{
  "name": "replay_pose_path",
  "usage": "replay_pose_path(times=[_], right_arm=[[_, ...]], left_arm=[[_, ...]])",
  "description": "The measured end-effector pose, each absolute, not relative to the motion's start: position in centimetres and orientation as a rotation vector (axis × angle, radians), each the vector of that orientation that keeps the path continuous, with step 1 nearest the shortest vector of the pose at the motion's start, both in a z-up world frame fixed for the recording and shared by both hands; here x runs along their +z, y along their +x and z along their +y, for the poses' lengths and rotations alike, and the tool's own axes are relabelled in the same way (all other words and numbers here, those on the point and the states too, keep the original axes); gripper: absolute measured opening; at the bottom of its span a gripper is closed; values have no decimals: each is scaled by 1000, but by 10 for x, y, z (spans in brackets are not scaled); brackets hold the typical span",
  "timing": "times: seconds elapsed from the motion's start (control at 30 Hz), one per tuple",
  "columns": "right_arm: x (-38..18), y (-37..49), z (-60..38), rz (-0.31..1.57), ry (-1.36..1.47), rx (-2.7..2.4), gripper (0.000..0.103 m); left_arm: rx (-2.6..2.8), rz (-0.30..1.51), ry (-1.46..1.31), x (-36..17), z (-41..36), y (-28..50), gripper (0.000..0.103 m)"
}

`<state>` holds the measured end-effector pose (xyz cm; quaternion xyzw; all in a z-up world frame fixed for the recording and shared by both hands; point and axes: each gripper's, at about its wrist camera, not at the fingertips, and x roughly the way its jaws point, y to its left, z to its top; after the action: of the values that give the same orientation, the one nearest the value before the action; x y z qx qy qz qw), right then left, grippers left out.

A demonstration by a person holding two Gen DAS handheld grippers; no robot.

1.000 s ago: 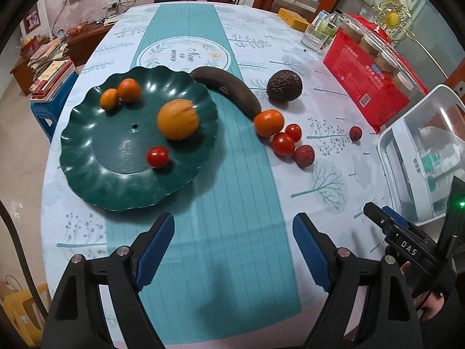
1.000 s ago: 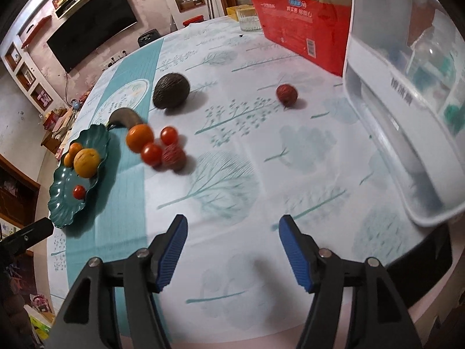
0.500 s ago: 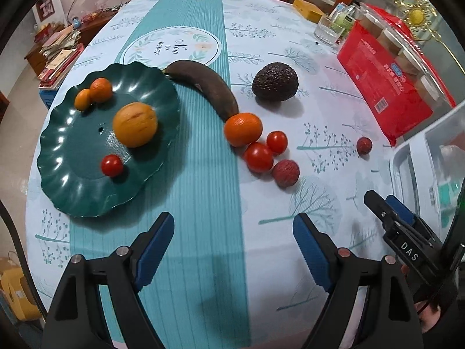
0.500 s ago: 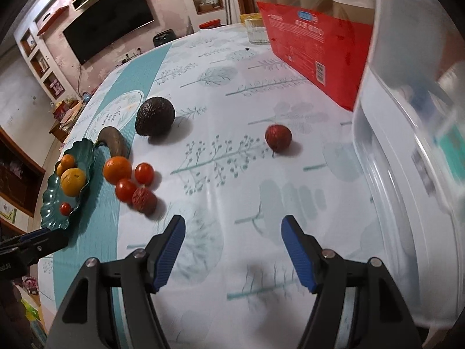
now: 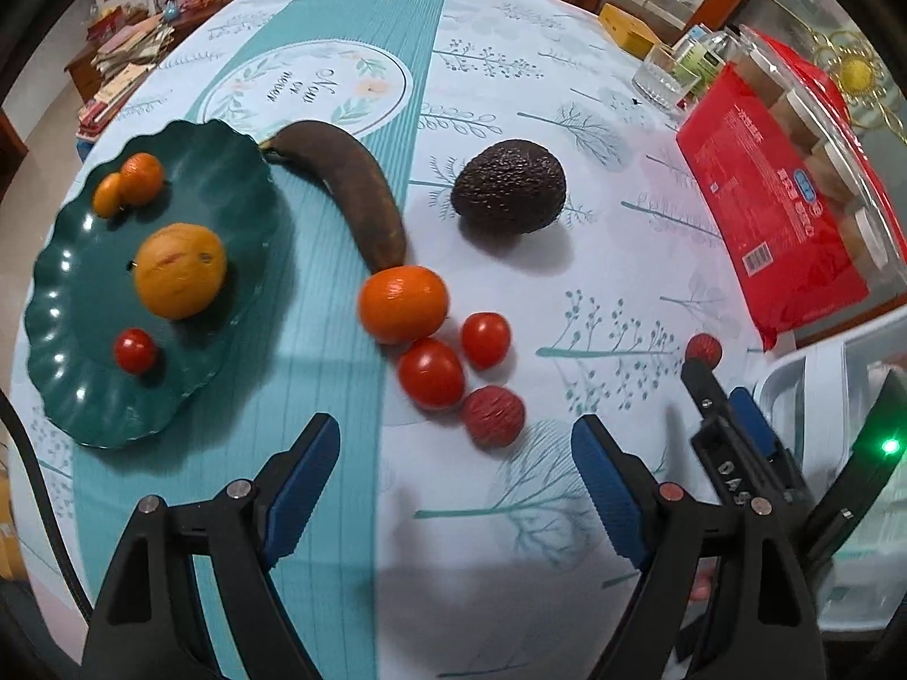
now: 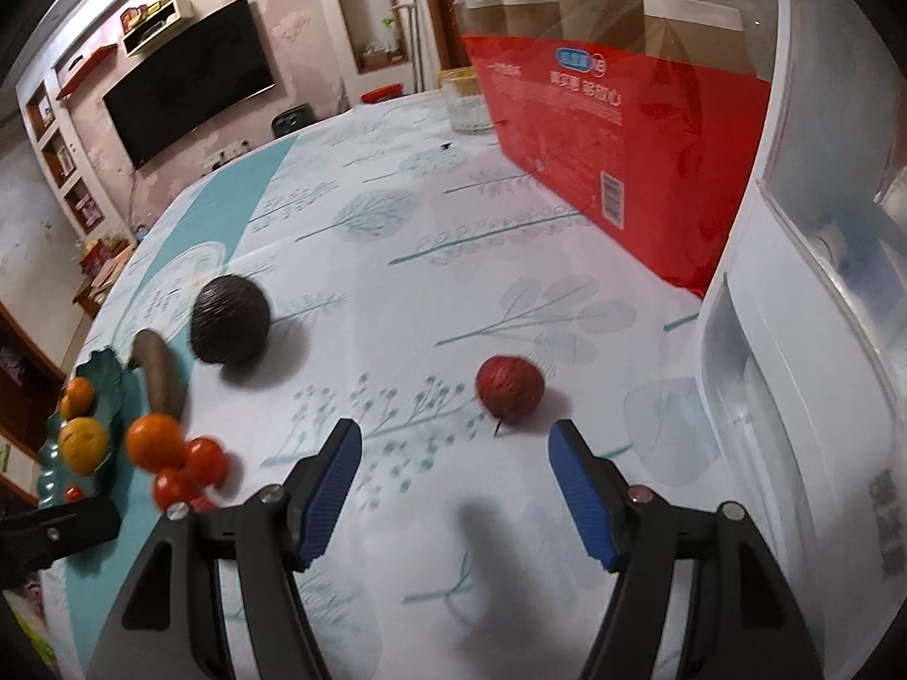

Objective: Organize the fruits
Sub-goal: 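Grasp the lychee with the left gripper while the right gripper grasps another lychee, then carry the held lychees toward the green plate with both grippers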

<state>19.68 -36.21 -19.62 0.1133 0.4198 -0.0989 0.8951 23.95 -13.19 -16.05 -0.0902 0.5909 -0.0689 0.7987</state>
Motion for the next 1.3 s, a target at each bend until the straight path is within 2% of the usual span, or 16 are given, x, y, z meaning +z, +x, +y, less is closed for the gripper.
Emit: replay_pose_path(times=[0.27,0.43,0.6,0.67,0.73,0.8,0.93,1.03,1.3], right_arm=[[-212,210,-366,821,165,-221,68],[-219,219,-367,830,120,-214,61],[-225,224,-372,867,139,-224,50],[-227,224,-374,879,149,-223,47],[-227,223,-375,875,155,-222,44],[-227,223,-375,873,158,-223,43],[-226,220,-375,871,162,-231,38],[-226,219,-377,869,171,-237,34],[-225,217,-376,873,151,-227,33]], left_arm=[[-125,1277,-291,-184,-139,248,79],[-119,1292,-346,-198,-139,252,69],[-123,1322,-380,-211,-144,255,53],[-124,1328,-386,-215,-147,256,51],[-124,1336,-391,-219,-149,257,49],[-122,1345,-396,-222,-150,258,40],[-119,1339,-403,-223,-151,261,33],[-124,1336,-405,-223,-151,260,31],[-135,1351,-397,-223,-150,258,31]])
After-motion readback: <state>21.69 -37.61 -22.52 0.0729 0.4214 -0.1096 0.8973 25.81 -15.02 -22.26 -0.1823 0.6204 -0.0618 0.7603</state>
